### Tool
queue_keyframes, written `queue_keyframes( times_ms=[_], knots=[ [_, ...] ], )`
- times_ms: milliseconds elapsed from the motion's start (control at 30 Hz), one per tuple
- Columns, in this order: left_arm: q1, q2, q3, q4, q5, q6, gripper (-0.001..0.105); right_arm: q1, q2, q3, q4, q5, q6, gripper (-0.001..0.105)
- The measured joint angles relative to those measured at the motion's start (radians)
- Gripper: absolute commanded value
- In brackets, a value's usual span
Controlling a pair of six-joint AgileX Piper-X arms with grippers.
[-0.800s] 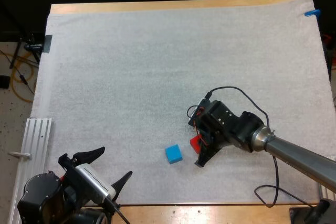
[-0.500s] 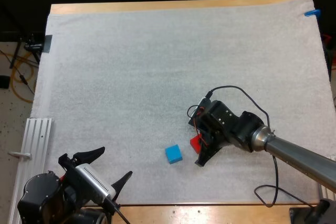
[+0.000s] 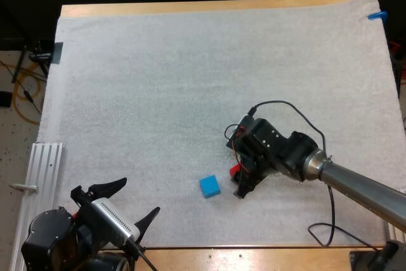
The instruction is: Stack red cube on blue cube
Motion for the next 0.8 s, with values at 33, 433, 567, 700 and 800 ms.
queue_keyframes(
  times_ms=[33,433,567,700,800],
  knots=[
    [0.0,0.0,0.001,0.0,0.0,0.0,0.076,0.0,0.0,-0.007,0.005,0.003,0.004,0.071],
    [0.0,0.0,0.018,0.0,0.0,0.0,0.076,0.0,0.01,-0.023,0.016,0.073,0.026,0.078],
    [0.0,0.0,0.018,0.0,0.0,0.0,0.076,0.0,0.061,-0.023,-0.002,0.073,0.067,0.078],
    [0.0,0.0,0.018,0.0,0.0,0.0,0.076,0.0,0.118,-0.023,-0.01,0.073,0.086,0.078],
    [0.0,0.0,0.018,0.0,0.0,0.0,0.076,0.0,0.153,-0.023,-0.027,0.073,0.1,0.078]
  ],
)
